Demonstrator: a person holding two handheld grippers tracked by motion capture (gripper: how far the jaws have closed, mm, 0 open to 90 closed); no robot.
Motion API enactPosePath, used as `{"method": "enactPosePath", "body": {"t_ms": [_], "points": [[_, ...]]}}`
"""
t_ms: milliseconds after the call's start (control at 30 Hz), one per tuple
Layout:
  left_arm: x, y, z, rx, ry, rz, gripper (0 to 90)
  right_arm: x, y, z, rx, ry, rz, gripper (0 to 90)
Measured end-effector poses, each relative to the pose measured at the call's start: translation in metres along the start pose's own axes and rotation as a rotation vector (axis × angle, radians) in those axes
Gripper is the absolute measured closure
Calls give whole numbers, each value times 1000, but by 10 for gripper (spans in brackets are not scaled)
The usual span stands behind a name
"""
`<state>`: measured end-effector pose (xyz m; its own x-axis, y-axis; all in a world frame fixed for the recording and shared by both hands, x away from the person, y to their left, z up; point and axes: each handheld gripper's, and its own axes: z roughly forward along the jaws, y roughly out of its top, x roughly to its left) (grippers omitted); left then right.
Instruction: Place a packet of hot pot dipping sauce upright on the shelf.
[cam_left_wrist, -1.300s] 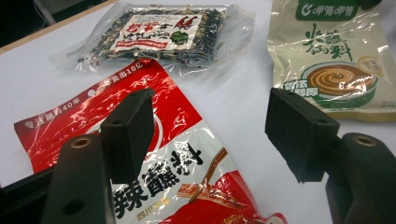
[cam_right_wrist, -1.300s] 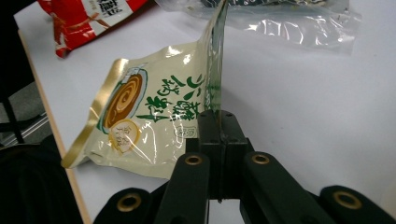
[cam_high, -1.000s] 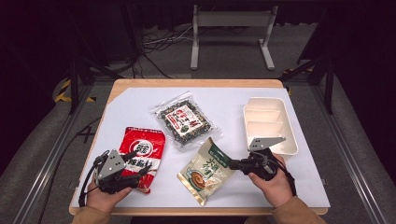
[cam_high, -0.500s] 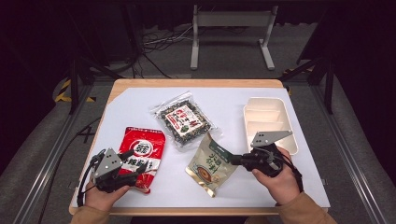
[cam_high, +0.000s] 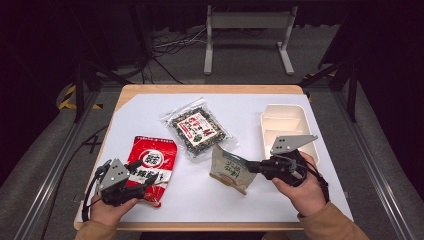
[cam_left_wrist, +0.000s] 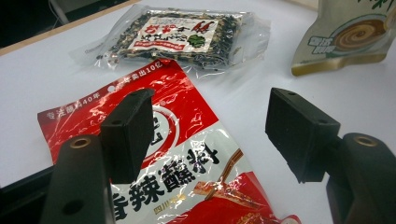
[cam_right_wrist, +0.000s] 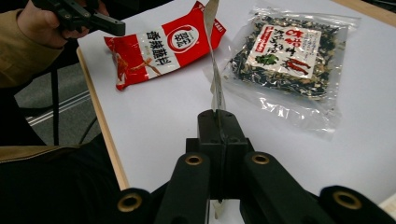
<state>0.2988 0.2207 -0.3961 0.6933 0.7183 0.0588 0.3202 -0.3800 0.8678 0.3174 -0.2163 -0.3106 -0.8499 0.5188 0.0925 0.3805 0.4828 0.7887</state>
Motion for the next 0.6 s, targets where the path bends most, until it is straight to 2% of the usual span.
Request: {"method": "enactPosePath", "body": {"t_ms": [600], "points": [[6,-2,-2,-4,13,-18,333,-17,28,-26,-23,-90,-40,900]]}}
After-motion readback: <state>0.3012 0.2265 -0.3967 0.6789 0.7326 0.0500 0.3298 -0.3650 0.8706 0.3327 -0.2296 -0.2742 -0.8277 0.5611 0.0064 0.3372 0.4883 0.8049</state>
